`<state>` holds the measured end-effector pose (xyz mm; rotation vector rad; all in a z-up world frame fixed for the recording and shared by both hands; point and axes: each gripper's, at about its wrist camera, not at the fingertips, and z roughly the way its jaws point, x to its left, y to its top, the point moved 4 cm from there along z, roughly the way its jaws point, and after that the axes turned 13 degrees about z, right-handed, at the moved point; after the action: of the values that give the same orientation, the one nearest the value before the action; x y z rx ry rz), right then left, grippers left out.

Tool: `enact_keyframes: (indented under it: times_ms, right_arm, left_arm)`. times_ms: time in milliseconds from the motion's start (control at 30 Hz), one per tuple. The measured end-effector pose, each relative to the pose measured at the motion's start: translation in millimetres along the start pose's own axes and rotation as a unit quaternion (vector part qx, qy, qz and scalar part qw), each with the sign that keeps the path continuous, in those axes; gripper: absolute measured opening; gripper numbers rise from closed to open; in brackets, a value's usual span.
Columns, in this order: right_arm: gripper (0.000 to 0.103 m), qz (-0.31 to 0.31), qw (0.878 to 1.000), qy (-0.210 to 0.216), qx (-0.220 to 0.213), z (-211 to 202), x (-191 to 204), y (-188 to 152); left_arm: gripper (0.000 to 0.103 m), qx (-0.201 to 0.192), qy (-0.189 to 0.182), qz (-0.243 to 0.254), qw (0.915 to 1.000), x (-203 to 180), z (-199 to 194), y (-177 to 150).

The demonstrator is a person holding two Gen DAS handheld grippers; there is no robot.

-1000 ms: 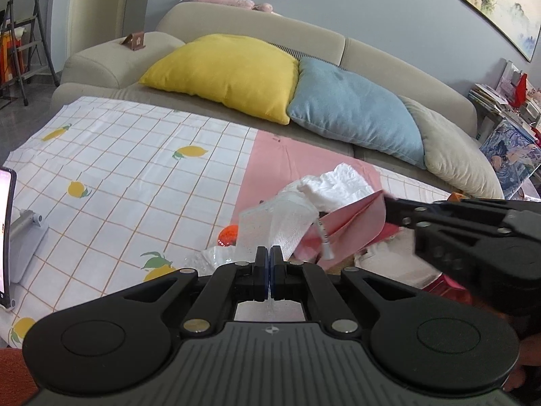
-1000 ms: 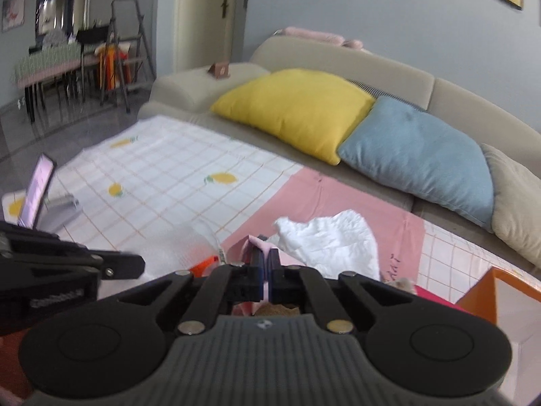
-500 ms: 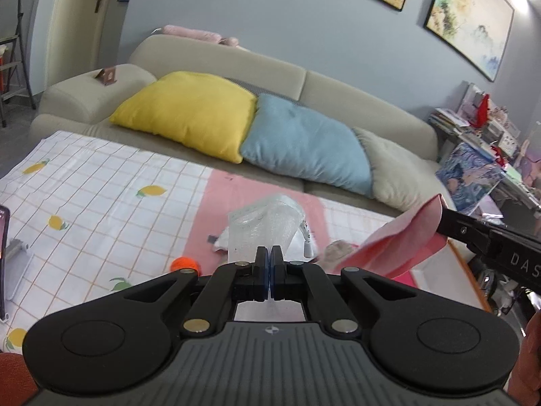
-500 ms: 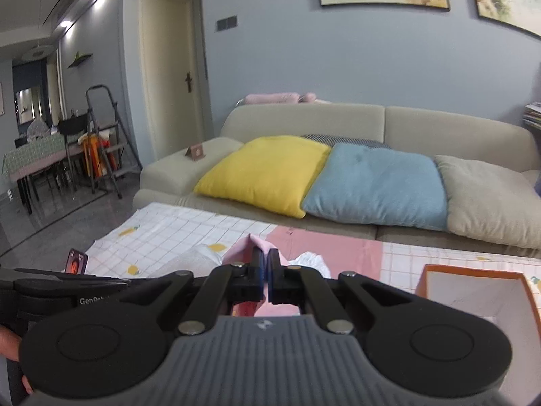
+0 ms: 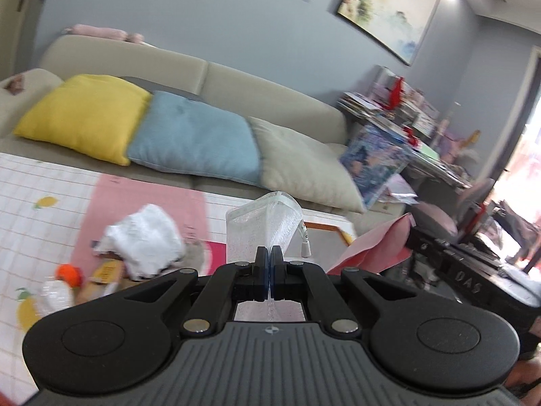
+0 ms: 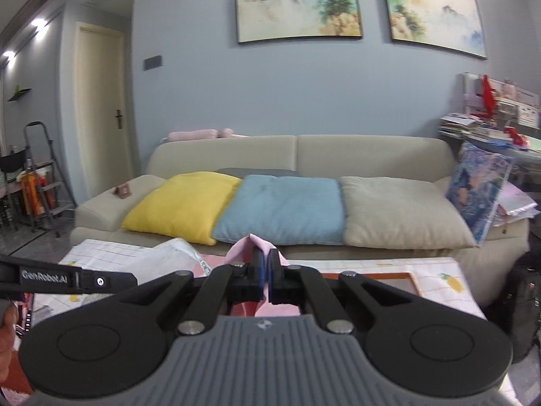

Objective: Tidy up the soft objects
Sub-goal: 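Carry the mesh bag and pink cloth with both grippers over the orange box, then open both grippers to drop the items into the orange box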

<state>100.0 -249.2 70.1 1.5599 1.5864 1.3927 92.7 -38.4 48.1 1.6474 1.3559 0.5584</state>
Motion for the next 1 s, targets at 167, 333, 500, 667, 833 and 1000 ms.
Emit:
enact_keyframes:
  times_ms: [167, 333, 500, 667, 833, 1000]
  right_arm:
    - [0.000, 0.008, 0.998, -0.055, 0.023, 3, -42, 0]
    - [0.000, 0.036, 0.992, -0.112, 0.056, 13, -83, -11]
    - [0.000, 0.043, 0.984, -0.150, 0.091, 27, -108, -33]
    - [0.000, 0.050, 0.970, -0.181, 0.154, 50, -129, -59]
    - [0.000, 0.055, 0.959, -0.191, 0.202, 68, -141, -75]
    - [0.000, 0.043, 0.949, -0.189, 0.249, 83, -146, -86]
  left_arm:
    - [0.001, 0.026, -0.062, 0.024, 0.9975, -41, 44, 11]
    - [0.001, 0.075, -0.102, 0.037, 0.9913, -72, 93, 1]
    - [0.001, 0.128, -0.120, 0.050, 0.9832, -89, 137, -14]
    - [0.001, 0.183, -0.113, 0.091, 0.9724, -100, 172, -31]
    - [0.001, 0.244, -0.095, 0.144, 0.9543, -105, 198, -52]
    - [0.007, 0.273, -0.081, 0.163, 0.9446, -106, 210, -65]
